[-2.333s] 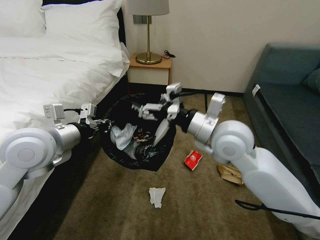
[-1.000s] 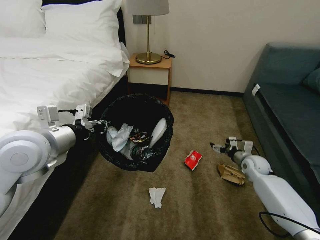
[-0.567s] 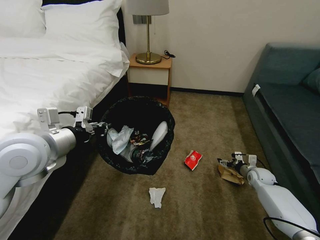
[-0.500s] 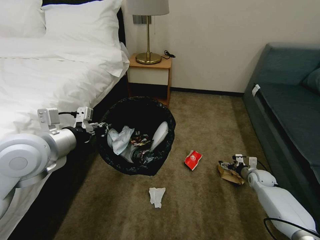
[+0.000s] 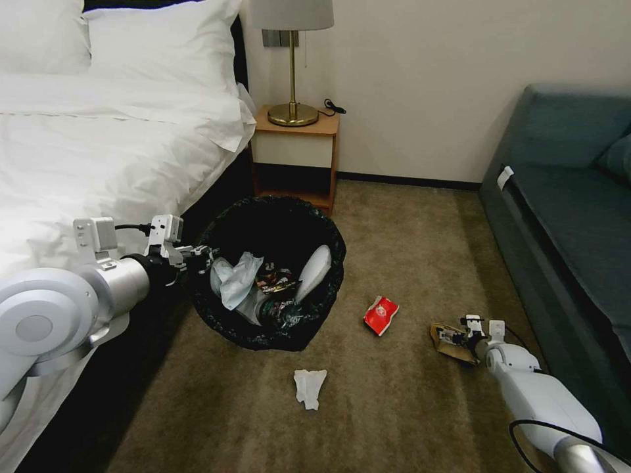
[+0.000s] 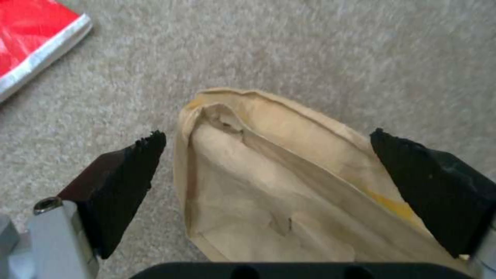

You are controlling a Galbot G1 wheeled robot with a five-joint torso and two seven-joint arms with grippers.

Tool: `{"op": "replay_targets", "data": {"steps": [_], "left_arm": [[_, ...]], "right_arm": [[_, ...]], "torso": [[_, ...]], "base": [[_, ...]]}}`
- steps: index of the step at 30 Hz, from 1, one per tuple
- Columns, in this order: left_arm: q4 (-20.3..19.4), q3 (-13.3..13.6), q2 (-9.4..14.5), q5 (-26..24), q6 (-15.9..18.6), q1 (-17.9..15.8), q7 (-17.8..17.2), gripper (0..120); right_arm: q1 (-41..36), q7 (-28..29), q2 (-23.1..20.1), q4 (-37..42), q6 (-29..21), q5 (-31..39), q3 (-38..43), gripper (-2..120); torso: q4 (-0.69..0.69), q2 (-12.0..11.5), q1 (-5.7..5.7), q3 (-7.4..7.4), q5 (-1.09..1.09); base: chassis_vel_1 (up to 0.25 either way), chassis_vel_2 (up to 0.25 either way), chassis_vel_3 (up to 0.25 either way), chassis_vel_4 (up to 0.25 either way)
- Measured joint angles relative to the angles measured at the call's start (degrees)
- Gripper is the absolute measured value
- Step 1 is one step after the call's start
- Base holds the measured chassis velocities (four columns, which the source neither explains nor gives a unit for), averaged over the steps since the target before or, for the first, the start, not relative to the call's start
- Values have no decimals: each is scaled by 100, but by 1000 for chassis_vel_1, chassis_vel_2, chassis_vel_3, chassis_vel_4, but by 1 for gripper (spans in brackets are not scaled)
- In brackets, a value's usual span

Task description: Pick up the trash bin, then pick up the garbage on the floor and place it into the trash bin.

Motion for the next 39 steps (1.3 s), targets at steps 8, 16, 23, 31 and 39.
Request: {"op": "replay_targets", "data": {"steps": [8,16,23,31,39], "left_arm": [[5,9,-5,30,0,16,3,1],[19,47,-30,60,0,-10,12,1],[14,12,22,55,0,-14,12,1],[-22,-20,47,45,0,-12,1,1],[-47,-17,49,39,0,-7,4,1]], "right_arm": [[99,-71,143,-362,137,-133,23,99],[11,-88,149,-326,138,-76,84,74],[-41,-73,243,-312,172,-59,96,52],[-97,59,365,-120,173,-23,101,20],[-124,121,301,-1,170,134,116,0]], "torso": [[1,0,0,0,-1],[1,0,0,0,0],[0,0,0,0,-1],[1,0,0,0,2],[1,0,0,0,0]], "base": [[0,0,0,0],[0,0,0,0],[0,0,0,0],[0,0,0,0],[0,0,0,0]]}}
